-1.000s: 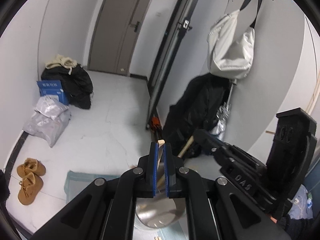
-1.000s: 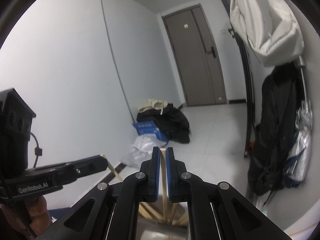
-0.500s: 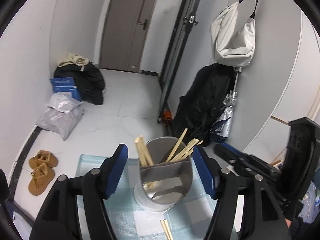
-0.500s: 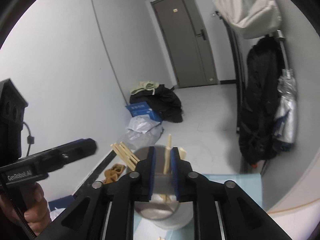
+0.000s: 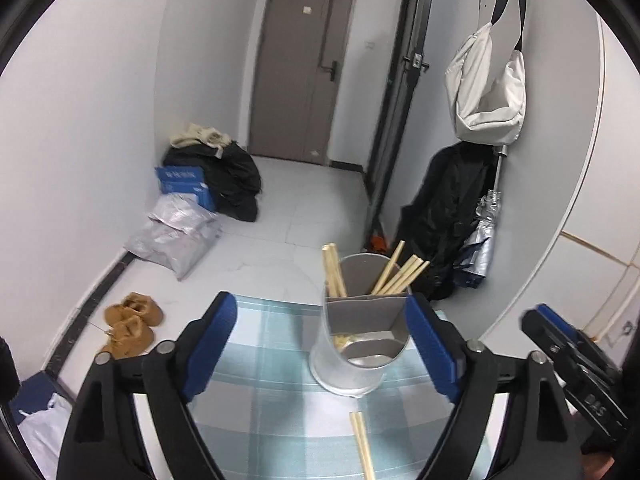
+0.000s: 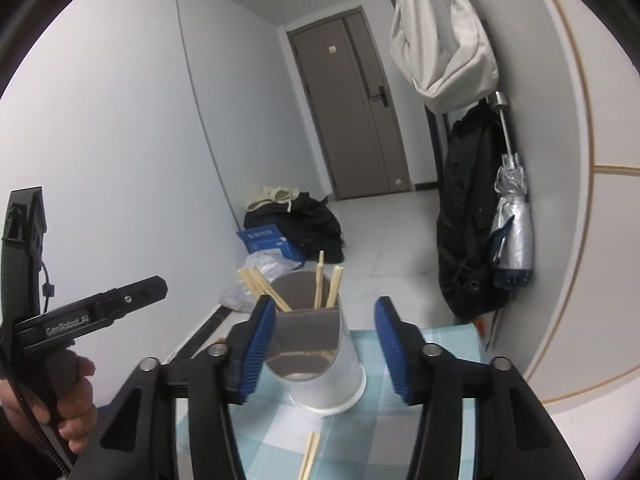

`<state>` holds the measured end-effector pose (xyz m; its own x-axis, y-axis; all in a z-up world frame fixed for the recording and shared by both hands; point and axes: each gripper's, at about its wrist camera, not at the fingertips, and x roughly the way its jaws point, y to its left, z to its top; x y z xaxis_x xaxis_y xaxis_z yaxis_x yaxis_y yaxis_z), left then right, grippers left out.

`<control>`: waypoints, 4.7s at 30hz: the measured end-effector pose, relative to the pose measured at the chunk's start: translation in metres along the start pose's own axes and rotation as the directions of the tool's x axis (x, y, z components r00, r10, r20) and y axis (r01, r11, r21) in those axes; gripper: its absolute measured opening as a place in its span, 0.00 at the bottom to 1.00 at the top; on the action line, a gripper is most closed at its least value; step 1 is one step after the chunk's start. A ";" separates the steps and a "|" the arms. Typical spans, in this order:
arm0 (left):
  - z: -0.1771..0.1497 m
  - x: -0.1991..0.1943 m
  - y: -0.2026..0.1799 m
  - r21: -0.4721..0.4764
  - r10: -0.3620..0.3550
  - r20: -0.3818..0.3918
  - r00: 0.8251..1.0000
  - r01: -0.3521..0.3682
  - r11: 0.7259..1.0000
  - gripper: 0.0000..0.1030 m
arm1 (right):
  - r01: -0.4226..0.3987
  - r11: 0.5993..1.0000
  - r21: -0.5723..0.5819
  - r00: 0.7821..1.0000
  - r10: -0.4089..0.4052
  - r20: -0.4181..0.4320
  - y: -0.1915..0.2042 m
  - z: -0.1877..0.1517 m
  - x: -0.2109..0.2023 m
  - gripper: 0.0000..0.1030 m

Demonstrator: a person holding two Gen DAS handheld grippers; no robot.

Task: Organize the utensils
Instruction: 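Move both open tools back toward the remaining chopsticks, then lower the right tool onto the chopsticks and close on one, then lift the chopstick with the right tool while the left tool closes on the last chopstick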

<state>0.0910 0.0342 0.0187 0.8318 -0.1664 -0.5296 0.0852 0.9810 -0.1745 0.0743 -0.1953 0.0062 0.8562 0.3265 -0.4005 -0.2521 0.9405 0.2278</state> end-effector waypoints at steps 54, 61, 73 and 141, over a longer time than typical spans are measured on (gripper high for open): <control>-0.098 0.064 0.068 -0.195 0.040 -0.190 0.981 -0.078 0.978 0.95 | 0.025 0.995 -0.097 0.804 -0.077 -0.589 0.017 -0.156 0.122 0.59; -0.096 0.067 0.077 -0.247 0.028 -0.209 0.978 -0.080 0.966 0.95 | 0.018 0.993 -0.113 0.775 -0.085 -0.627 0.023 -0.162 0.138 0.35; -0.094 0.070 0.086 -0.280 0.028 -0.221 0.975 -0.091 0.956 0.95 | 0.024 0.970 -0.241 0.736 -0.181 -0.652 0.047 -0.163 0.152 0.22; -0.129 0.110 0.011 -0.076 -0.032 -0.502 0.864 -0.007 0.997 0.95 | -0.068 0.849 0.524 0.941 0.229 -0.249 -0.115 -0.107 0.041 0.06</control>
<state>0.1127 0.0135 -0.1491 0.4407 -0.2253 -0.8689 0.0371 0.9717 -0.2332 0.0908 -0.2798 -0.1311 0.6357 0.5462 -0.5455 -0.0356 0.7267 0.6860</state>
